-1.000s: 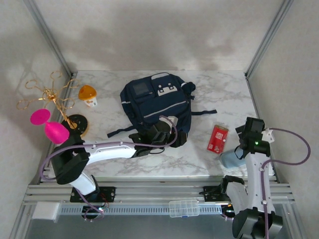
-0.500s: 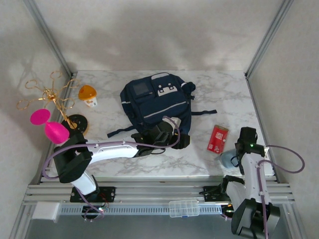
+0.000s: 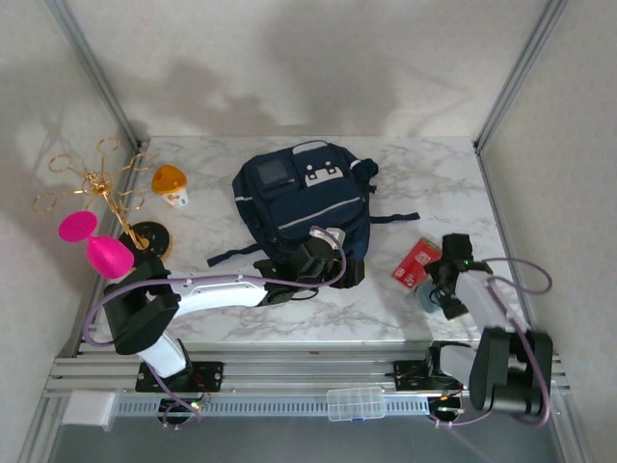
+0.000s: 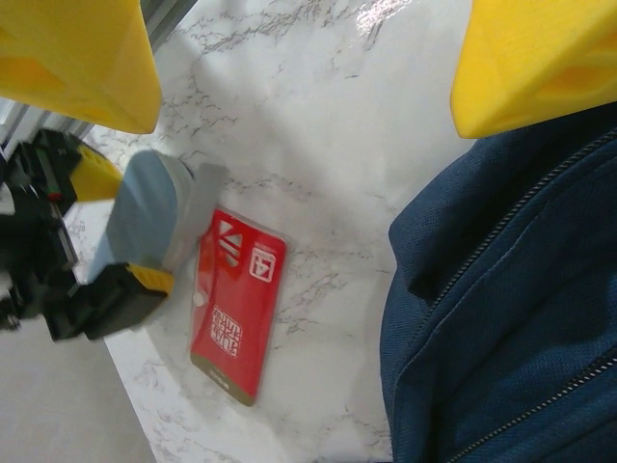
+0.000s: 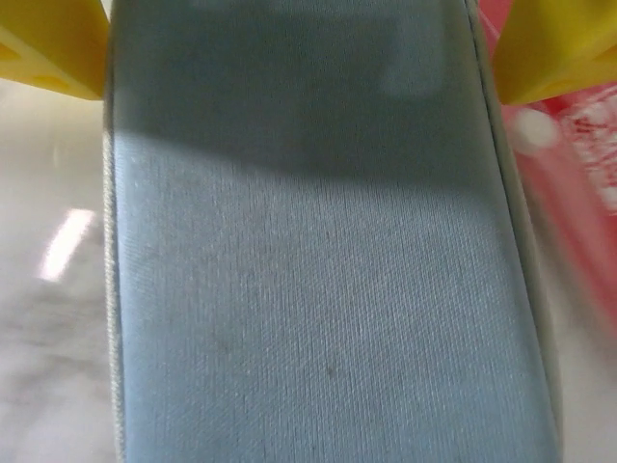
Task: Pack the student bag
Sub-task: Move the glasses case to the middle-right of the table, then pick up the glasses case from the middle-right of the table.
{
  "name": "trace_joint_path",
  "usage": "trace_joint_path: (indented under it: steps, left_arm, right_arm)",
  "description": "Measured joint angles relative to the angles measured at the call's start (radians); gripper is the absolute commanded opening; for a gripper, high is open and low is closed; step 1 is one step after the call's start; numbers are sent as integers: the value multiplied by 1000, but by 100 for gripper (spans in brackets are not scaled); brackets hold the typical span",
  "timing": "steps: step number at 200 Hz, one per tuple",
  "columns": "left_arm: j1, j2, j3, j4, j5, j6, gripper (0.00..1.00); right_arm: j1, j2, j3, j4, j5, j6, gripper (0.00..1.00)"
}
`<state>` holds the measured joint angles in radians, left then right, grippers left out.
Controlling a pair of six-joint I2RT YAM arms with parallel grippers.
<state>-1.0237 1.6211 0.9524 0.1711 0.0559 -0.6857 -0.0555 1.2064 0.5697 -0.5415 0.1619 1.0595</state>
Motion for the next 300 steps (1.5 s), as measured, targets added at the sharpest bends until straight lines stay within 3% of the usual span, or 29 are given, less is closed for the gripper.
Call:
trace_joint_path:
  steps: [34,73,98,123,163,300]
  left_arm:
    - [0,35,29,-11,-8,-23,78]
    - [0,91,91,-33,-19,-46,78]
    - [0,126,137,-41,-19,-53,78]
    - [0,154,167,-53,-19,-60,78]
    - [1,186,190,-62,-19,-84,80]
    - [47,125,122,-51,-38,-147,85]
  right_arm:
    - [26,147,88,119,-78,-135,99]
    - [37,183,162,177,-183,-296,99]
    - [-9,202,159,175,-245,-383,99]
    - [-60,202,158,148,-238,-442,99]
    - [-62,212,156,150,-245,-493,98]
    - [-58,243,167,203,-298,-589,73]
